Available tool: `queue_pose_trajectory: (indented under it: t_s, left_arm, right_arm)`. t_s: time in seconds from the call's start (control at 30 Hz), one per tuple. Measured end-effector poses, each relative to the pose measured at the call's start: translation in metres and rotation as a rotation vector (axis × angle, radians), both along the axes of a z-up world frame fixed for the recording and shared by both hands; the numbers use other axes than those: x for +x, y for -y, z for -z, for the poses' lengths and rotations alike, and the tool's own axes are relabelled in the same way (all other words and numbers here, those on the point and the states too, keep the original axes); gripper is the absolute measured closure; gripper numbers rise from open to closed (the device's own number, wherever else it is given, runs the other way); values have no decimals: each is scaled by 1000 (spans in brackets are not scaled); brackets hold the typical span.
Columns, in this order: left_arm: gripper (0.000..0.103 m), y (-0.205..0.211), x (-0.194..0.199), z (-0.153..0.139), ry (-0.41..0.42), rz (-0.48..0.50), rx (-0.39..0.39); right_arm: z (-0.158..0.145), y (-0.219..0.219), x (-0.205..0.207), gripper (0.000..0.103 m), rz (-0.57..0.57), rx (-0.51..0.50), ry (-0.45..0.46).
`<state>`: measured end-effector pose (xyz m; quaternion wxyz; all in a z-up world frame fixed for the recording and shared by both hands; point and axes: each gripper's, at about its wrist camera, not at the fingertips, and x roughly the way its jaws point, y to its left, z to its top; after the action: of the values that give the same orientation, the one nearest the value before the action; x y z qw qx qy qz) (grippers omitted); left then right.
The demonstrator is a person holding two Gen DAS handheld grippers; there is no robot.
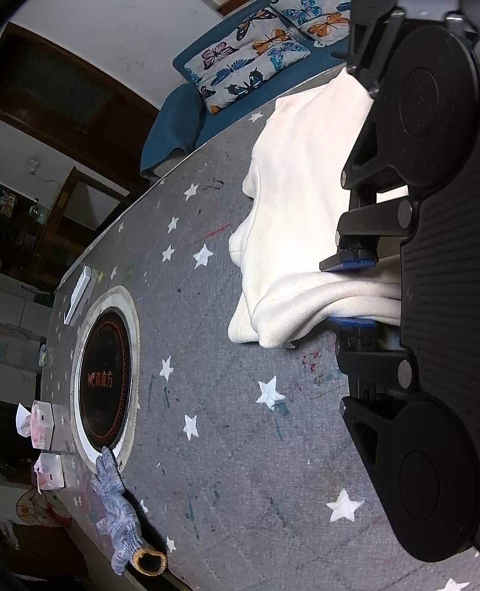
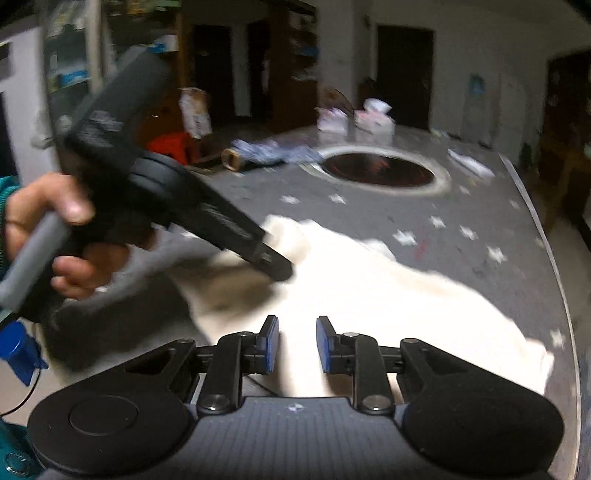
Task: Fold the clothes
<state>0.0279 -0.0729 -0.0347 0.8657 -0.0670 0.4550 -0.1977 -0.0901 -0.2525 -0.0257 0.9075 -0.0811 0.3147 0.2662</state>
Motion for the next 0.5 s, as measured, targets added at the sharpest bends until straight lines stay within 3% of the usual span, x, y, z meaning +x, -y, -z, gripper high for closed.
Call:
queue_pose_trajectory:
  t_s: [0.27,0.4,0.5]
  left_arm:
    - [74,-3,0,-1,-8,-7,-7]
    - [74,-5,1,0,-15,-14,-19]
    - [73,-4,0,0,-11,-14,-16]
  right_arm:
    - [9,-35,-4,80,-97,-41,16]
    - [1,-36,-5,80,-96,6,37]
    - [11,-42,1,80,-118,21,-14]
